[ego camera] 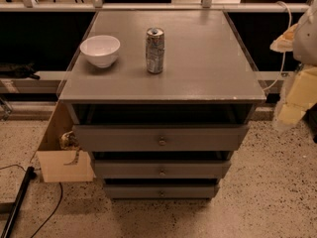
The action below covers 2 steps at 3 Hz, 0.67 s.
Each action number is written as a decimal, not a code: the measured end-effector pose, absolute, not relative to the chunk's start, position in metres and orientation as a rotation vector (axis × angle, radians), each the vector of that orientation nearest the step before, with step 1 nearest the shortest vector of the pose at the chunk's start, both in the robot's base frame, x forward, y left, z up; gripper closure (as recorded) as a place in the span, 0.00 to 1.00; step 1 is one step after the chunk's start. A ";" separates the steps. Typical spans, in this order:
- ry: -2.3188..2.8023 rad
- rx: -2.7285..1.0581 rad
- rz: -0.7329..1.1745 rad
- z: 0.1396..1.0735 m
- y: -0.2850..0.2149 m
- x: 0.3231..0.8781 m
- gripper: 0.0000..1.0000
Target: Open bottom drawer
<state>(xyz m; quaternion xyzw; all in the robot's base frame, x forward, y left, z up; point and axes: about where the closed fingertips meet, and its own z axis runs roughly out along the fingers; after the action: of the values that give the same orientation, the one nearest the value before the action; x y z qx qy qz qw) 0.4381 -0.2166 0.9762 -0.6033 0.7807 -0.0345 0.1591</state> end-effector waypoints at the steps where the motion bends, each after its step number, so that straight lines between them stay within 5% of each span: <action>1: 2.228 -1.719 -0.095 0.977 -0.216 0.439 0.00; 2: 2.224 -1.712 -0.089 0.977 -0.215 0.440 0.00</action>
Offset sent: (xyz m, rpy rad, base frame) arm 0.0056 0.0024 -0.0036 0.0364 0.0063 -0.0036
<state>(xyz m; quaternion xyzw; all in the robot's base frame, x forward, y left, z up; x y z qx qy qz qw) 0.4405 -0.2151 0.9771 -0.6013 0.7810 -0.0311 0.1660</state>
